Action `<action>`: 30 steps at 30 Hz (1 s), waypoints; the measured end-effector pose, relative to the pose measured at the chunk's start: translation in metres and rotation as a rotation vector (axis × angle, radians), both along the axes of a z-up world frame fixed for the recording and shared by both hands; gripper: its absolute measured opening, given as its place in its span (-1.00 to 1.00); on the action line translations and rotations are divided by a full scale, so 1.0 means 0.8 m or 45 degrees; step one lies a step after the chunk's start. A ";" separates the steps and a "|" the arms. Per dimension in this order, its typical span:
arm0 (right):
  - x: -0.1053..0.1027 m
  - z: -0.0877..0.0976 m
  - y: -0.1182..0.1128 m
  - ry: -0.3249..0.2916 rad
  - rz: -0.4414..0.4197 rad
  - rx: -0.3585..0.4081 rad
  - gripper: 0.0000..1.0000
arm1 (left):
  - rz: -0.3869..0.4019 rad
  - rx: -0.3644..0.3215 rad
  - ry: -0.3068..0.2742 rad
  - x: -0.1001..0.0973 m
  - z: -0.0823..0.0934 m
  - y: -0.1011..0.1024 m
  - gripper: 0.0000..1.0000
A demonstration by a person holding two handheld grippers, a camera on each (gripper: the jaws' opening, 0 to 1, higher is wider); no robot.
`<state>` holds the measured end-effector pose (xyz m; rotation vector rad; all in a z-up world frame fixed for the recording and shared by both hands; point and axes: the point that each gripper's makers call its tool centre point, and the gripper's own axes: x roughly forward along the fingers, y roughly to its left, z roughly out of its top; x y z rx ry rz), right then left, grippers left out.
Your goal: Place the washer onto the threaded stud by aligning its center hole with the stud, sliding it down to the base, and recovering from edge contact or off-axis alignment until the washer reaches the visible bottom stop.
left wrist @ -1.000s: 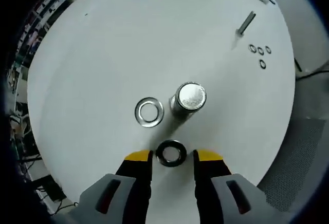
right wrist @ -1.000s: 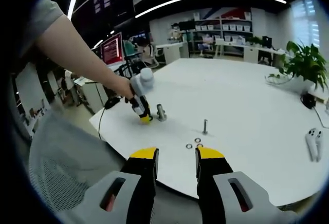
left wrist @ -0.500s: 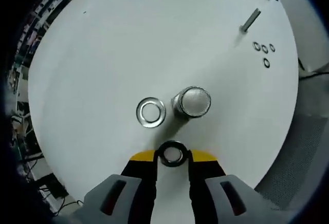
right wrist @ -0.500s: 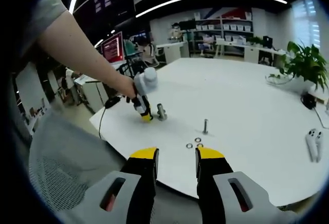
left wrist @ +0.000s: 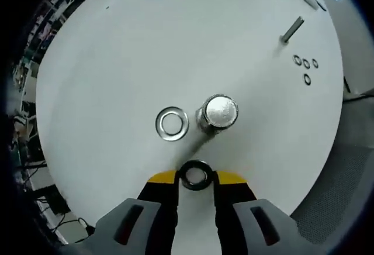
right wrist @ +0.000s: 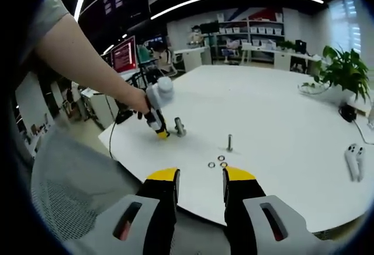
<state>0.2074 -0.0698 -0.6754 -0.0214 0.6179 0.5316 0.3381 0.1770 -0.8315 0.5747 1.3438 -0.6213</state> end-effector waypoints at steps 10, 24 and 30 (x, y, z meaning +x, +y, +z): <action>-0.001 -0.008 -0.007 0.046 -0.041 -0.011 -0.29 | -0.034 -0.017 0.012 -0.014 0.002 -0.007 -0.58; 0.000 -0.007 -0.010 0.046 -0.075 0.003 -0.27 | -0.015 -0.030 -0.013 -0.010 0.000 -0.005 -0.59; -0.001 -0.009 -0.010 0.057 -0.072 0.002 -0.29 | -0.019 -0.028 -0.021 -0.011 0.000 -0.008 -0.60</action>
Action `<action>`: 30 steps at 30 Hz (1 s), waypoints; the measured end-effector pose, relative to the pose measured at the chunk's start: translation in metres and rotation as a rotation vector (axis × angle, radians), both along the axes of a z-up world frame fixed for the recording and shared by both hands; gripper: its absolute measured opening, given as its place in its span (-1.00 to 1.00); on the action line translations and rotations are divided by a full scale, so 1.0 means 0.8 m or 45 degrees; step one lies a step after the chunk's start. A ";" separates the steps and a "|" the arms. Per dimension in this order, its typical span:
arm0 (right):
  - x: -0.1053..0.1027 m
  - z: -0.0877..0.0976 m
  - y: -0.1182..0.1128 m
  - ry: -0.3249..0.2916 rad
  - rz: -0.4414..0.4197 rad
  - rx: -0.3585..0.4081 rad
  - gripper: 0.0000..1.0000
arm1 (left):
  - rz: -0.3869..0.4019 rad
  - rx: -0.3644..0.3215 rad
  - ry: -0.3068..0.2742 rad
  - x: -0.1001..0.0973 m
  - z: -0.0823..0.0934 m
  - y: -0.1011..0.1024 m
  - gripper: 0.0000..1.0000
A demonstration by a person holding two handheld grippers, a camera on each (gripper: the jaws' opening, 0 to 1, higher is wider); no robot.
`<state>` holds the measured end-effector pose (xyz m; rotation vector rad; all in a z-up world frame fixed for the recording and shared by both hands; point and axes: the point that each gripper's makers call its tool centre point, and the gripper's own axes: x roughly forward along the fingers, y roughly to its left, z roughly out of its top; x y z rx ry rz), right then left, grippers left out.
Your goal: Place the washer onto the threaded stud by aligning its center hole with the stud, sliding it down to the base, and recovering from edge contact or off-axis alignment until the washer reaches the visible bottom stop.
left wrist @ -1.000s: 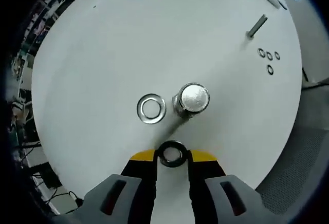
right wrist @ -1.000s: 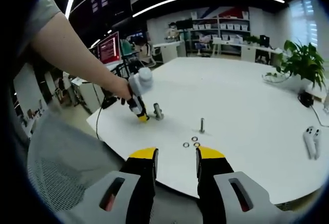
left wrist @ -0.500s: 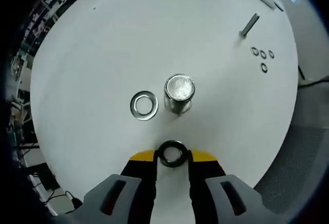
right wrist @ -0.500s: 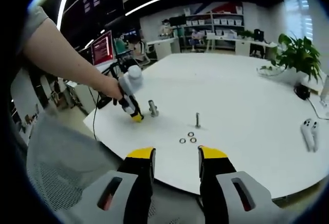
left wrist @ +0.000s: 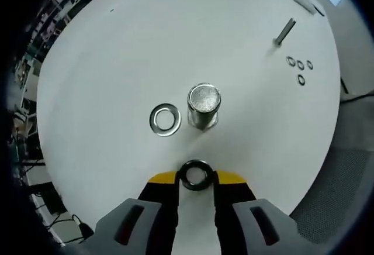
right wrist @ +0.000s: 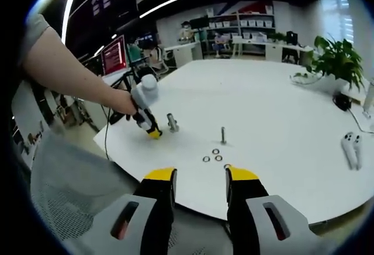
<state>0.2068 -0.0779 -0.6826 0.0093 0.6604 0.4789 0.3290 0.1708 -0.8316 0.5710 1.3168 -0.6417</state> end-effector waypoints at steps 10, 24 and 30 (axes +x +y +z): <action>-0.001 -0.002 -0.001 0.010 -0.002 -0.001 -0.30 | -0.061 -0.025 0.004 -0.006 0.002 -0.009 -0.63; 0.000 -0.001 -0.002 0.010 -0.010 0.004 -0.30 | -0.108 -0.067 -0.037 0.004 0.023 -0.014 -0.63; -0.001 -0.002 -0.001 0.015 -0.003 0.002 -0.30 | -0.049 -0.128 -0.069 0.010 0.043 -0.018 -0.63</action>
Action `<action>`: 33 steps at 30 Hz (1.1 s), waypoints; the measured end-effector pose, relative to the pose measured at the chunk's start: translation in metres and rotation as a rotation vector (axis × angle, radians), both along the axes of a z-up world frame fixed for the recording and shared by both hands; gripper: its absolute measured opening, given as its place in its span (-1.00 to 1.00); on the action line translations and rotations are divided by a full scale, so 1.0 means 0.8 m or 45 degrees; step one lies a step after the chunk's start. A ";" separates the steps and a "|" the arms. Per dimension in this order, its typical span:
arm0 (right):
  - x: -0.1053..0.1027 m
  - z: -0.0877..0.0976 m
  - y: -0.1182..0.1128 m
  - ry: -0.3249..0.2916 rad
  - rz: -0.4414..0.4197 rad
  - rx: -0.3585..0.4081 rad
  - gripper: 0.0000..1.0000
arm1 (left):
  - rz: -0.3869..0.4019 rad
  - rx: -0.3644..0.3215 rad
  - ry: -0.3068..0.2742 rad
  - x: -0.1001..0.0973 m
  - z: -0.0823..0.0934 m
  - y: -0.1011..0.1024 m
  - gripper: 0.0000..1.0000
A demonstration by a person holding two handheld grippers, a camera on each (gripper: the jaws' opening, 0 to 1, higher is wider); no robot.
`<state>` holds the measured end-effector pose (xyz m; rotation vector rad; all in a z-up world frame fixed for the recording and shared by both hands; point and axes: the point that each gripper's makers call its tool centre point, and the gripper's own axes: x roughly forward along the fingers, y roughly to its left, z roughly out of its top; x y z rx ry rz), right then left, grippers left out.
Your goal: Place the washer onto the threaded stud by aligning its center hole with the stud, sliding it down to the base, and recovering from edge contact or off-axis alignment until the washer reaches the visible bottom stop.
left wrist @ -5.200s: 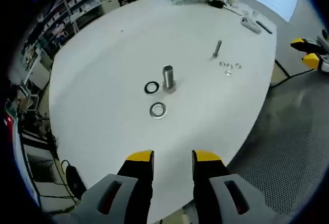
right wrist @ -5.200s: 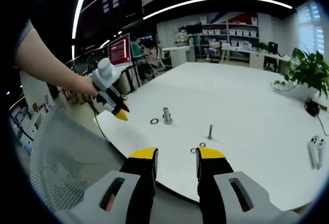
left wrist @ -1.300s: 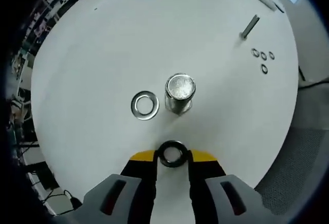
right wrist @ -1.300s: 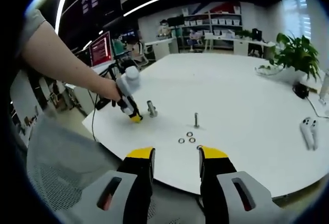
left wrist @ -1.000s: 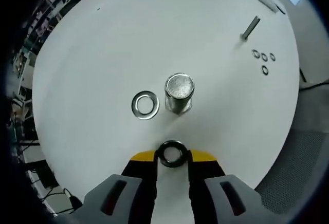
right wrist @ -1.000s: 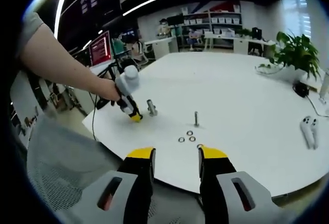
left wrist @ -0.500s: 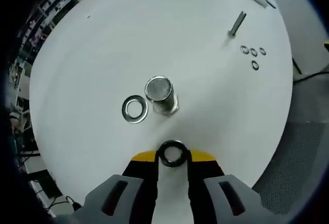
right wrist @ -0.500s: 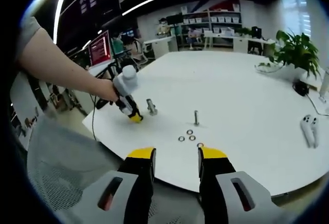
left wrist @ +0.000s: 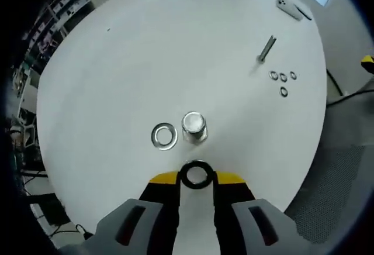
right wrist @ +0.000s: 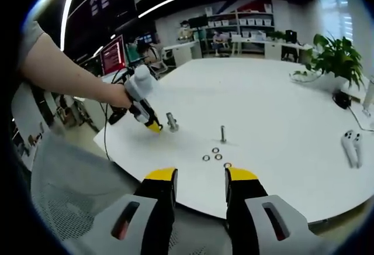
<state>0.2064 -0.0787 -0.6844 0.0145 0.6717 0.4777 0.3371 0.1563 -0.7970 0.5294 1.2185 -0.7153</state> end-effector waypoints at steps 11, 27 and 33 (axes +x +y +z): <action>-0.001 0.000 0.002 0.003 0.009 0.000 -0.31 | 0.050 -0.139 -0.060 0.016 0.029 -0.010 -0.62; 0.001 0.001 0.001 -0.003 0.000 0.012 -0.32 | -0.034 -0.144 -0.101 0.042 0.043 -0.044 -0.62; 0.001 0.001 0.000 -0.005 -0.005 0.013 -0.32 | -0.100 -0.071 -0.084 0.040 0.035 -0.044 -0.62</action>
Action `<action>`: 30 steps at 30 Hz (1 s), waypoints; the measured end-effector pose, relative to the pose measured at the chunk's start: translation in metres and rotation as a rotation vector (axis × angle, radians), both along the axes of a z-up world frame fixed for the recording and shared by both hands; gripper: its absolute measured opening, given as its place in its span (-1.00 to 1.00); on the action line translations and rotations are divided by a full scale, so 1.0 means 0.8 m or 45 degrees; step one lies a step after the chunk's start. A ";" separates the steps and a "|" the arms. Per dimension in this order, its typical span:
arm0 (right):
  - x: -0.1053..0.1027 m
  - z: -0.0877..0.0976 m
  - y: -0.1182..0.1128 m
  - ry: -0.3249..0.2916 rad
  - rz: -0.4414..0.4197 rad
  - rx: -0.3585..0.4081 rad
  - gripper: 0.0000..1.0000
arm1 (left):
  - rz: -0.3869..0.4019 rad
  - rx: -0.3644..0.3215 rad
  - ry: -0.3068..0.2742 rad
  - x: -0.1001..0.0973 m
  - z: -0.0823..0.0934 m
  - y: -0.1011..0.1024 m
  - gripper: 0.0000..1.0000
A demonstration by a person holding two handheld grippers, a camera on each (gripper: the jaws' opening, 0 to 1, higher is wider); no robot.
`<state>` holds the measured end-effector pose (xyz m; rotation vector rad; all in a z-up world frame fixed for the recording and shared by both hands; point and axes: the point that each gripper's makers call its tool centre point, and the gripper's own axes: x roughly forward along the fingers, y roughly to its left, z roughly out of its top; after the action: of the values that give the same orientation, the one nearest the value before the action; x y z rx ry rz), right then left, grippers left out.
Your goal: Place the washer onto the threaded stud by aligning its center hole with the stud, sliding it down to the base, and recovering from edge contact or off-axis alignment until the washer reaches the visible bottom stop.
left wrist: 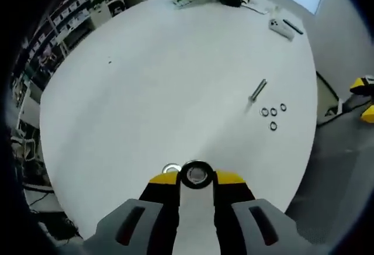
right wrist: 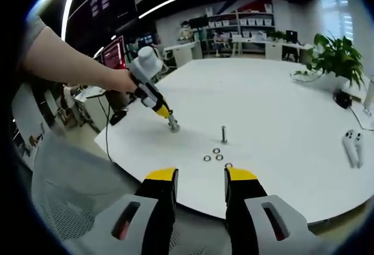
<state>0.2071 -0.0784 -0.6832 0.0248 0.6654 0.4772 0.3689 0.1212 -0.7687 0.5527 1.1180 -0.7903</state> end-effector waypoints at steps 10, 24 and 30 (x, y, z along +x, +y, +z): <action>0.000 0.000 -0.001 -0.001 -0.004 -0.001 -0.32 | -0.081 0.084 0.020 0.002 -0.016 -0.004 -0.62; -0.001 -0.002 -0.002 0.010 -0.002 -0.015 -0.33 | -0.148 0.168 0.068 -0.002 -0.047 -0.010 -0.62; -0.002 -0.004 0.000 0.023 0.012 -0.024 -0.34 | -0.152 0.173 0.079 -0.001 -0.056 -0.010 -0.62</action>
<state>0.2051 -0.0786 -0.6867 0.0078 0.6878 0.4803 0.3684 0.1131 -0.8131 0.7178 1.2105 -0.8432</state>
